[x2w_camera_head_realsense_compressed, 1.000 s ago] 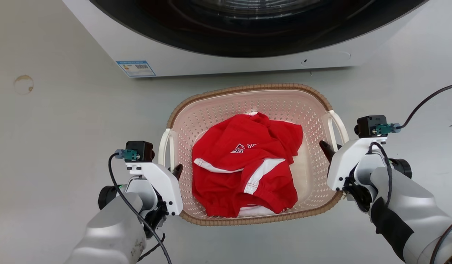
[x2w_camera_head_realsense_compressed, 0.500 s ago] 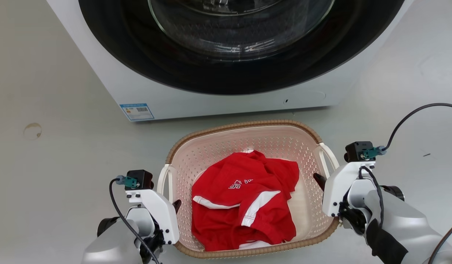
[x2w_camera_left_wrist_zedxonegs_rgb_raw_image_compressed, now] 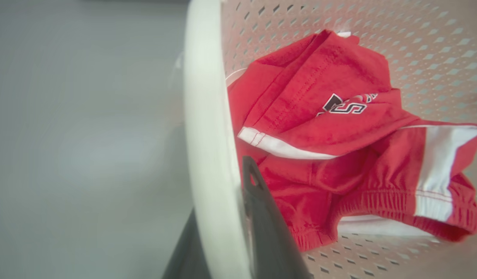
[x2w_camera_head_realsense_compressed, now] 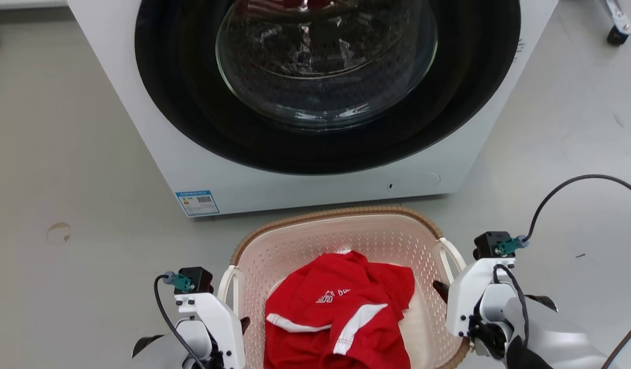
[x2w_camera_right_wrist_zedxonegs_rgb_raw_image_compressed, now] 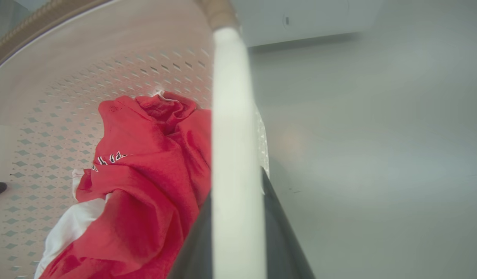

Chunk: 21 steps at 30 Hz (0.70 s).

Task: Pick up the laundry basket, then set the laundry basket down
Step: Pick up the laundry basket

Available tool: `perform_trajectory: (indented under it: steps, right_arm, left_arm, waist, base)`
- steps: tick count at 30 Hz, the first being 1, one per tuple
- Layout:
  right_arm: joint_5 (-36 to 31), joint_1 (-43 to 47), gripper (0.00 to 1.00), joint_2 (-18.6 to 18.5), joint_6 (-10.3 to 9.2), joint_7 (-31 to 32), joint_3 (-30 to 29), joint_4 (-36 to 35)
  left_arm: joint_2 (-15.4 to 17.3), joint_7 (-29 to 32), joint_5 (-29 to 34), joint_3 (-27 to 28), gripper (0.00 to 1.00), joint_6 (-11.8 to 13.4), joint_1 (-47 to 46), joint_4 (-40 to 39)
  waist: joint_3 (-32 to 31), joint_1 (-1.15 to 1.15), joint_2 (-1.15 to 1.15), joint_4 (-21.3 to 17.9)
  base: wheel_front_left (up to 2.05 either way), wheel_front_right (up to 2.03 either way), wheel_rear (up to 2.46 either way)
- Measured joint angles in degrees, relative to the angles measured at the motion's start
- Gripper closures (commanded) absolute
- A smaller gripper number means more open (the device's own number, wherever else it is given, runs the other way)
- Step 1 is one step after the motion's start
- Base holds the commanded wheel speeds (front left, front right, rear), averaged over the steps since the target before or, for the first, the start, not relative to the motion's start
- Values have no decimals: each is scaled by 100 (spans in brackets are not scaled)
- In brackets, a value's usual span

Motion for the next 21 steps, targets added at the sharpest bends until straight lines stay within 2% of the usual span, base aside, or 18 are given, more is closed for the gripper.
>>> perform_trajectory:
  steps: [13, 21]
  right_arm:
    - [136, 469, 100, 42, 0, 97, 136, 2]
    - [146, 492, 100, 78, 0, 118, 198, 2]
  left_arm:
    - [78, 330, -107, -167, 100, 0, 361, -69]
    - [134, 476, -107, -277, 100, -4, 385, -81]
  waist:
    - [-630, 0, 0, -15]
    - [-709, 0, 0, 94]
  base:
    - [0, 0, 0]
    - [0, 0, 0]
